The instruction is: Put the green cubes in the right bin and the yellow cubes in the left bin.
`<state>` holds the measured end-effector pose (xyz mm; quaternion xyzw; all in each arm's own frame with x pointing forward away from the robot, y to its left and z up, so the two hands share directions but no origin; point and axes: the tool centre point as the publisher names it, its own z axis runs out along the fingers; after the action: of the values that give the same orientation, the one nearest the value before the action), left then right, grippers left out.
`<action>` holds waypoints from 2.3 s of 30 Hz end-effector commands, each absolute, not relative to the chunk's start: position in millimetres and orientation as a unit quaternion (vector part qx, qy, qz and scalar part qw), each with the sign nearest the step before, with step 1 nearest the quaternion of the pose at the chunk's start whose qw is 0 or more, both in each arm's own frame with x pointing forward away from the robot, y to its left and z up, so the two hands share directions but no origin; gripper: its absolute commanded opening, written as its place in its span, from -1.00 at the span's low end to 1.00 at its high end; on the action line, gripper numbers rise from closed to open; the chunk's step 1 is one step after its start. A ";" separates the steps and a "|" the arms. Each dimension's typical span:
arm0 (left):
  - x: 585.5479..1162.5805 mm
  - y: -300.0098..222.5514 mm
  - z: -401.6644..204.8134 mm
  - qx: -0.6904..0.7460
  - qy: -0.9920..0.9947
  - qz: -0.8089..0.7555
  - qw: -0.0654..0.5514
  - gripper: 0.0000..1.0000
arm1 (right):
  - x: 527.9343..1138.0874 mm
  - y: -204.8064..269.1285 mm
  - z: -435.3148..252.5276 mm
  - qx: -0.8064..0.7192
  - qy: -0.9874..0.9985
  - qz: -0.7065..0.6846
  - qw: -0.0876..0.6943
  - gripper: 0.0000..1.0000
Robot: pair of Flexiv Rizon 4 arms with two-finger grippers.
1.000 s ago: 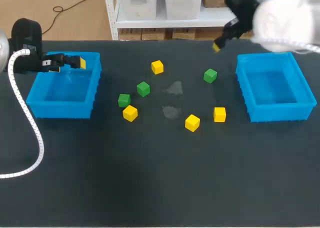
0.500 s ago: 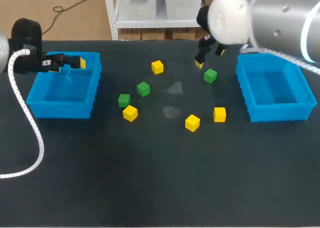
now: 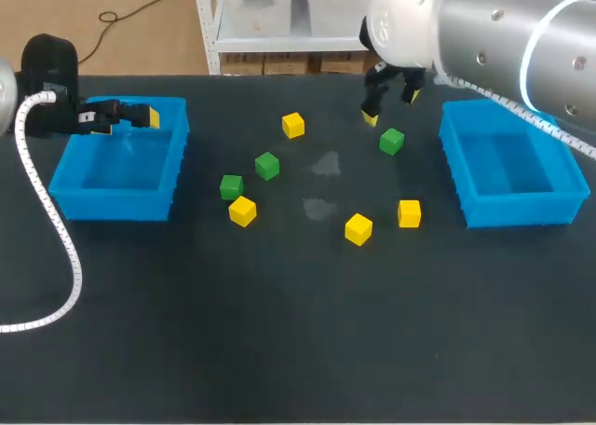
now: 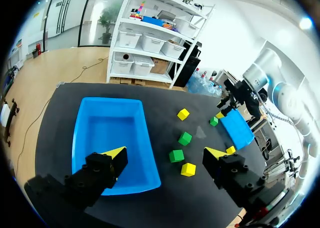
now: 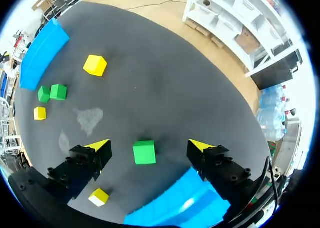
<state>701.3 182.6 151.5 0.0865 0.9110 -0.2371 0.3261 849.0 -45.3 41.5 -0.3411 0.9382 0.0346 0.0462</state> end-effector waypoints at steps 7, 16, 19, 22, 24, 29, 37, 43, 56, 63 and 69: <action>700.2 184.7 149.9 0.088 0.908 -0.242 0.329 1.00 | 808.9 -44.2 29.3 -0.349 0.936 0.012 0.044 1.00; 700.2 184.7 149.9 0.088 0.908 -0.242 0.329 1.00 | 802.4 -36.3 -0.8 -0.342 0.939 0.008 0.020 1.00; 700.2 184.7 149.9 0.088 0.908 -0.242 0.329 1.00 | 807.1 -37.1 -6.5 -0.337 0.941 0.006 0.017 1.00; 700.2 184.7 149.9 0.088 0.908 -0.242 0.329 1.00 | 812.7 -38.7 -8.6 -0.334 0.942 0.005 0.017 1.00; 700.2 184.7 149.9 0.088 0.908 -0.242 0.329 1.00 | 815.0 -39.4 -8.8 -0.332 0.943 0.003 0.017 1.00; 700.2 184.7 149.9 0.088 0.908 -0.242 0.329 1.00 | 815.8 -41.0 -8.9 -0.318 0.948 0.000 0.012 -0.95; 700.2 184.7 149.9 0.088 0.908 -0.242 0.329 1.00 | 816.7 -47.0 -10.2 -0.304 0.953 0.001 0.005 -1.00; 700.2 184.7 149.9 0.088 0.908 -0.242 0.329 1.00 | 820.7 -46.6 1.7 -0.302 0.953 0.002 0.021 -1.00; 700.2 184.7 149.9 0.088 0.908 -0.242 0.329 1.00 | 831.8 -99.0 142.7 -0.198 0.958 -0.030 0.205 -1.00; 700.2 184.7 149.9 0.088 0.908 -0.242 0.329 1.00 | 793.4 -139.9 159.8 -0.149 0.965 -0.053 0.209 -1.00; 700.2 184.7 149.9 0.088 0.908 -0.242 0.329 1.00 | 751.4 -173.9 152.7 -0.099 0.976 -0.066 0.183 -1.00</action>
<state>701.3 182.6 151.5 0.0865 0.9110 -0.2371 0.3261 819.6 -149.8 157.9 -0.0971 0.9908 -0.0878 0.0338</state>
